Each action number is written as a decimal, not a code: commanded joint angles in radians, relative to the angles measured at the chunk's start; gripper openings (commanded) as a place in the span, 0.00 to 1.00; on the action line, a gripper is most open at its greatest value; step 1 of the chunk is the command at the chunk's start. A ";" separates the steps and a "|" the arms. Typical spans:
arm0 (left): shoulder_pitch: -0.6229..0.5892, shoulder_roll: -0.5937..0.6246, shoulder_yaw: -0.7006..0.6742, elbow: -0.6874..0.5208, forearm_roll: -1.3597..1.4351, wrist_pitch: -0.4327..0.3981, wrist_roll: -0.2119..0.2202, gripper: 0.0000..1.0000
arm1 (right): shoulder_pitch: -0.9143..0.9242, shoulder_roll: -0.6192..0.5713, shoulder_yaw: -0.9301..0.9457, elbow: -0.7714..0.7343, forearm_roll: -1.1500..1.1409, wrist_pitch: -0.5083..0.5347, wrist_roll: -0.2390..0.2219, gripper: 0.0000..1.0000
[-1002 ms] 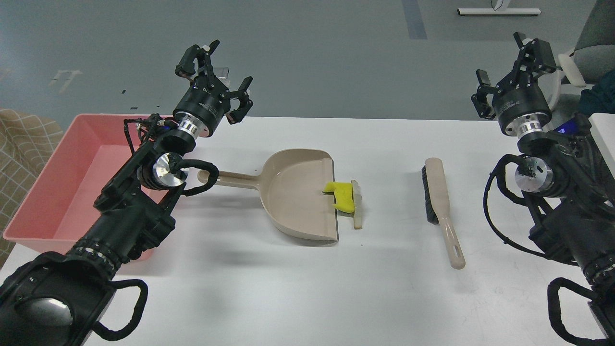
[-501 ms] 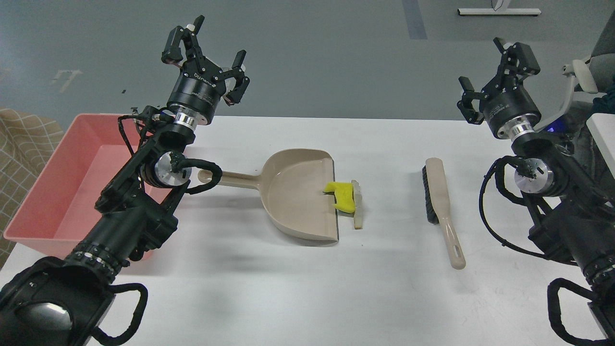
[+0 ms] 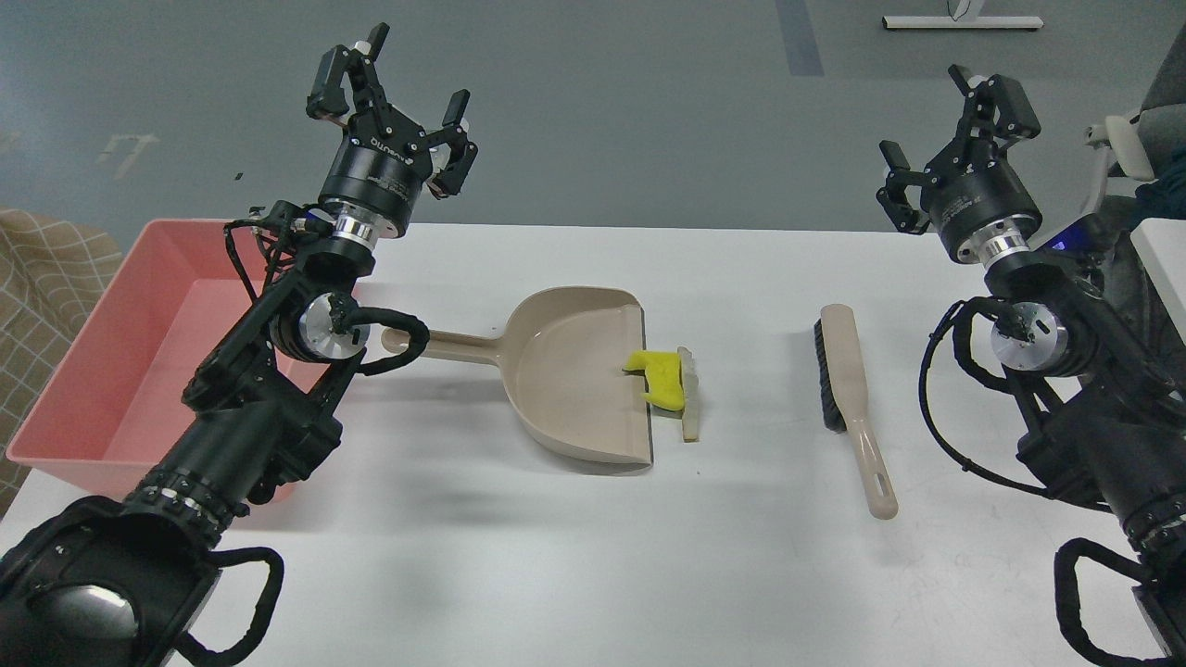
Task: Sweep and dump garbage into bin
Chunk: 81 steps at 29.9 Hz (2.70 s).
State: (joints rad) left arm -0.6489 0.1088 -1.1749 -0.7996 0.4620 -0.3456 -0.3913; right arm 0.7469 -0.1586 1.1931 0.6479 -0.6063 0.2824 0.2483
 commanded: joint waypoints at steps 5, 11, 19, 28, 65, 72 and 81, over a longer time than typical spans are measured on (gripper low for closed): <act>0.107 0.035 0.054 -0.165 0.121 0.048 0.003 0.98 | -0.004 0.001 -0.004 0.001 -0.001 0.001 0.000 1.00; 0.207 0.101 0.093 -0.375 0.208 0.192 0.110 0.98 | -0.015 0.001 -0.003 0.002 -0.001 0.000 0.000 1.00; 0.291 0.333 0.190 -0.630 0.346 0.255 0.155 0.98 | -0.018 0.001 -0.004 0.001 -0.001 0.000 0.000 1.00; 0.475 0.449 0.192 -0.852 0.511 0.330 0.219 0.98 | -0.024 0.016 -0.004 0.001 -0.001 0.000 0.000 1.00; 0.592 0.272 0.250 -0.619 0.925 0.490 0.361 0.98 | -0.038 0.005 0.000 0.006 -0.001 0.000 0.000 1.00; 0.525 0.236 0.262 -0.534 0.919 0.522 0.364 0.98 | -0.038 0.002 0.002 0.006 -0.001 0.000 0.000 1.00; 0.486 0.203 0.262 -0.455 0.916 0.536 0.364 0.97 | -0.038 0.002 0.000 0.006 -0.001 0.000 0.000 1.00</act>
State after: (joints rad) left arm -0.1494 0.3250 -0.9128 -1.2807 1.3790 0.1819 -0.0264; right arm 0.7087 -0.1565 1.1946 0.6538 -0.6075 0.2823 0.2486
